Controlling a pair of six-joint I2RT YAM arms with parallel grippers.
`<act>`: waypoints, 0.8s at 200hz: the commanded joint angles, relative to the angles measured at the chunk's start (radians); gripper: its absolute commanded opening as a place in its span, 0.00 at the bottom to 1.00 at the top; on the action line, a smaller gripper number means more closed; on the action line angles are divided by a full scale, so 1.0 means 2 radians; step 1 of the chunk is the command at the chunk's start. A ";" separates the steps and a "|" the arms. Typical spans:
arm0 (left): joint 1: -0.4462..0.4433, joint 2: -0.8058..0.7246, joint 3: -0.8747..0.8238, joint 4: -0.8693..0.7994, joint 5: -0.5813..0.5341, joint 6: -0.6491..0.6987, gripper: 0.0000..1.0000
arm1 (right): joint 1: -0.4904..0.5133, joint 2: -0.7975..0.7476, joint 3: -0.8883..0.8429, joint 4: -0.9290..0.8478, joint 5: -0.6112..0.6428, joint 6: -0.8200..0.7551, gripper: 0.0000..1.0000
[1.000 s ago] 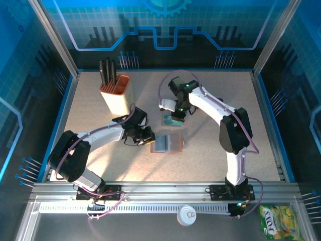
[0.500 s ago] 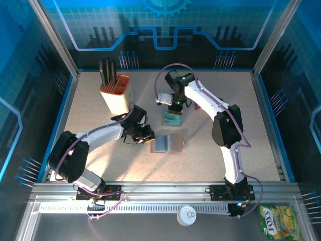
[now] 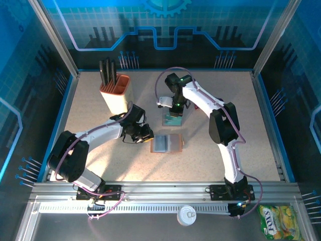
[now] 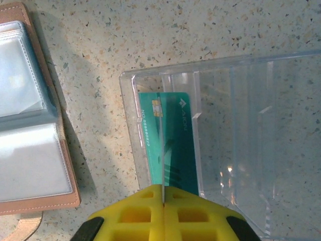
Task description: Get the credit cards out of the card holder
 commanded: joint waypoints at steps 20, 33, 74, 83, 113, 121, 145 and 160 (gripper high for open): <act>0.003 0.000 0.011 -0.013 0.002 0.006 0.17 | -0.005 0.010 0.005 -0.005 0.026 0.007 0.23; 0.004 -0.004 0.008 -0.014 0.001 0.009 0.17 | -0.006 0.009 0.006 -0.005 0.029 0.011 0.24; 0.006 -0.005 -0.002 -0.003 -0.007 0.009 0.16 | 0.002 -0.012 -0.010 0.016 0.032 0.030 0.25; 0.006 -0.009 -0.005 0.007 -0.003 0.002 0.16 | 0.005 -0.022 -0.021 0.033 0.040 0.037 0.25; 0.006 -0.021 -0.011 0.021 -0.007 0.003 0.16 | 0.018 -0.072 -0.087 0.128 0.053 0.074 0.25; 0.008 -0.020 -0.011 0.019 -0.007 0.005 0.16 | 0.023 -0.085 -0.102 0.147 0.054 0.087 0.26; 0.010 -0.019 -0.018 0.027 -0.006 0.010 0.15 | 0.037 -0.119 -0.149 0.197 0.058 0.136 0.26; 0.011 -0.022 -0.029 0.045 -0.012 0.006 0.15 | 0.047 -0.132 -0.172 0.216 0.063 0.179 0.27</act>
